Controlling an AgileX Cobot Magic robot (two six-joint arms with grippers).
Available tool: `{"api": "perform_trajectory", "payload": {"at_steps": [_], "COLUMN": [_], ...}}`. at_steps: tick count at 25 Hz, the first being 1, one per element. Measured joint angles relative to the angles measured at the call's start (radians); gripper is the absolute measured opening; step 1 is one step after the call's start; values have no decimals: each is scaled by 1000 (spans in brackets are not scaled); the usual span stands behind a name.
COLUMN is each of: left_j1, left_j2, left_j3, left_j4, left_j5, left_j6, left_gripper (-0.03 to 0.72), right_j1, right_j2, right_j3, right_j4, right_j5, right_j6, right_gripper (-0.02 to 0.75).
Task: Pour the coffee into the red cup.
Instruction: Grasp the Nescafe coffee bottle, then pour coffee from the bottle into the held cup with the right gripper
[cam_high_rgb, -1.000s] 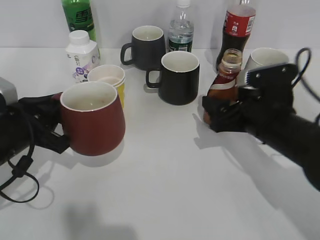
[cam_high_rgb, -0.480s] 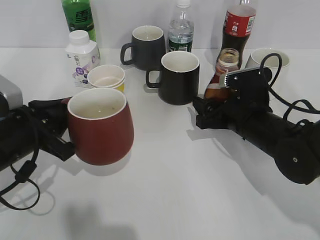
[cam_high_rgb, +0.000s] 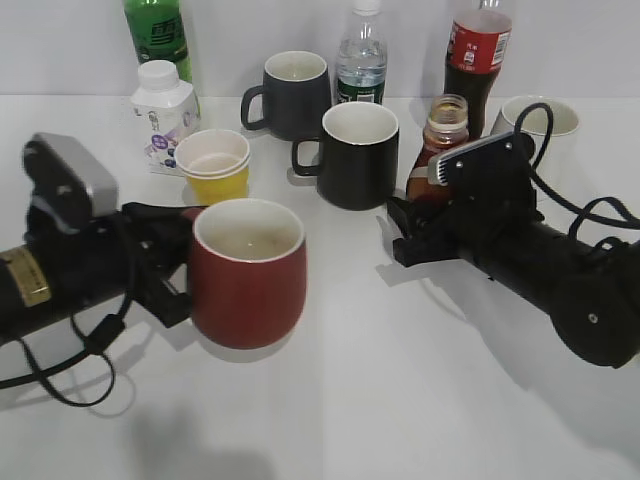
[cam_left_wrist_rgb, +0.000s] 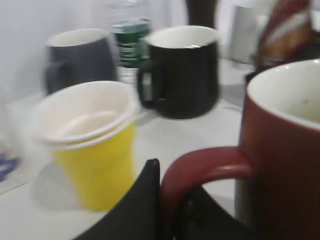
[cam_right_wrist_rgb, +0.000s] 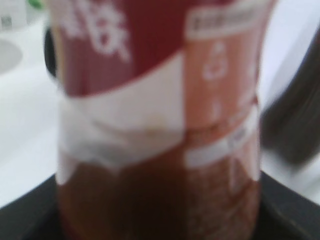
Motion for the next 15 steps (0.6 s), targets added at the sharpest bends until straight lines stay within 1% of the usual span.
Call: {"api": "perform_trajectory", "payload": {"at_steps": [7, 11, 15], "left_j1": [-56, -84, -89], "left_j2": [25, 66, 85], "left_j3": [-74, -130, -165], "left_j4": [18, 21, 49], "left_j5": [44, 68, 91], "left_j6": [-10, -14, -15], "left_gripper": [46, 46, 46], "right_j1": [0, 0, 0], "right_j2": [-91, -124, -137], "right_j3": [1, 1, 1], "right_j4": [-9, -43, -101], "right_j5": [7, 7, 7], "right_j6": [-260, -420, -579], "right_gripper": [503, 503, 503]}}
